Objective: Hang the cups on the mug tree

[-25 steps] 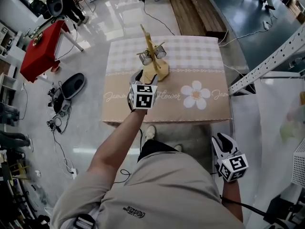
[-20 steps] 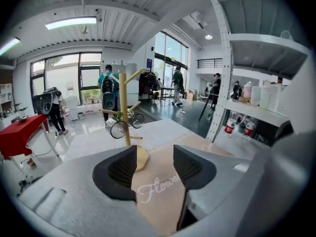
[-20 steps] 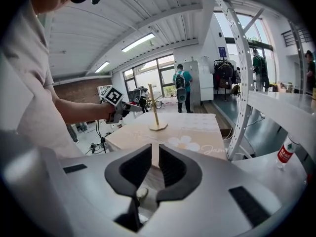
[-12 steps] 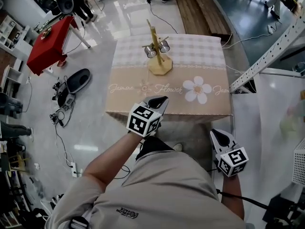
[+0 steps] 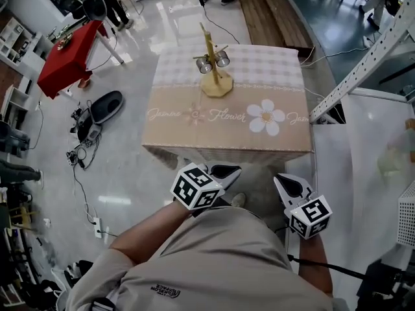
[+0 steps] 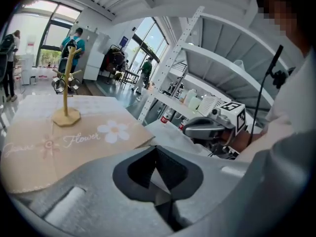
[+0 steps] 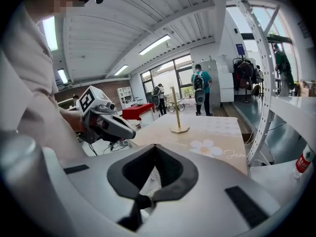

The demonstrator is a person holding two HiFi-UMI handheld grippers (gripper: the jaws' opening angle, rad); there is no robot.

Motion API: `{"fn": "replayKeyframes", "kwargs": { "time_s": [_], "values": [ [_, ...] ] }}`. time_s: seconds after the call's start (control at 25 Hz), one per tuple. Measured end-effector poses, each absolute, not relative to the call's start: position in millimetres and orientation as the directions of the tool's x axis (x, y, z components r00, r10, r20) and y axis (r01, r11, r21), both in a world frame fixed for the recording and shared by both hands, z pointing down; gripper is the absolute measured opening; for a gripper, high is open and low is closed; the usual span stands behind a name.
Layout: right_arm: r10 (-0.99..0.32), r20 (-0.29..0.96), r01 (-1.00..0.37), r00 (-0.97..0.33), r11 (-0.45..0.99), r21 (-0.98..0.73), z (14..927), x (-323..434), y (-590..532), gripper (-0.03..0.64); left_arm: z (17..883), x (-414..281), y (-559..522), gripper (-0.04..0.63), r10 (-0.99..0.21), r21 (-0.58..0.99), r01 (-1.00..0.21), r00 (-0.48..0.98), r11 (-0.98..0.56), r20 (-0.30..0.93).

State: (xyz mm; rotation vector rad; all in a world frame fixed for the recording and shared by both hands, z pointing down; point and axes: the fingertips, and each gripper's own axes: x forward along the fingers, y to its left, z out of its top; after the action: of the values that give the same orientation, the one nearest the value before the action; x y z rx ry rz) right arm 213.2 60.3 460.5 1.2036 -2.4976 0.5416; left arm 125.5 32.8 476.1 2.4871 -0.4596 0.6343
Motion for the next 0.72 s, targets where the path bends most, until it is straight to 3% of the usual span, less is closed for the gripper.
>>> {"fn": "replayKeyframes", "kwargs": {
  "time_s": [0.24,0.72],
  "values": [
    [-0.659,0.446,-0.786,-0.606,0.580,-0.211,460.8,196.1,74.0,0.014,470.6,124.8,64.4,0.009,-0.139,0.400,-0.385,0.842,-0.831,0.521],
    [-0.626,0.455,-0.755,-0.633,0.629,-0.184,458.4,176.6,77.5,0.014,468.1,114.4,70.7,0.009,-0.151,0.407,-0.388,0.850,-0.827,0.504]
  ]
}}
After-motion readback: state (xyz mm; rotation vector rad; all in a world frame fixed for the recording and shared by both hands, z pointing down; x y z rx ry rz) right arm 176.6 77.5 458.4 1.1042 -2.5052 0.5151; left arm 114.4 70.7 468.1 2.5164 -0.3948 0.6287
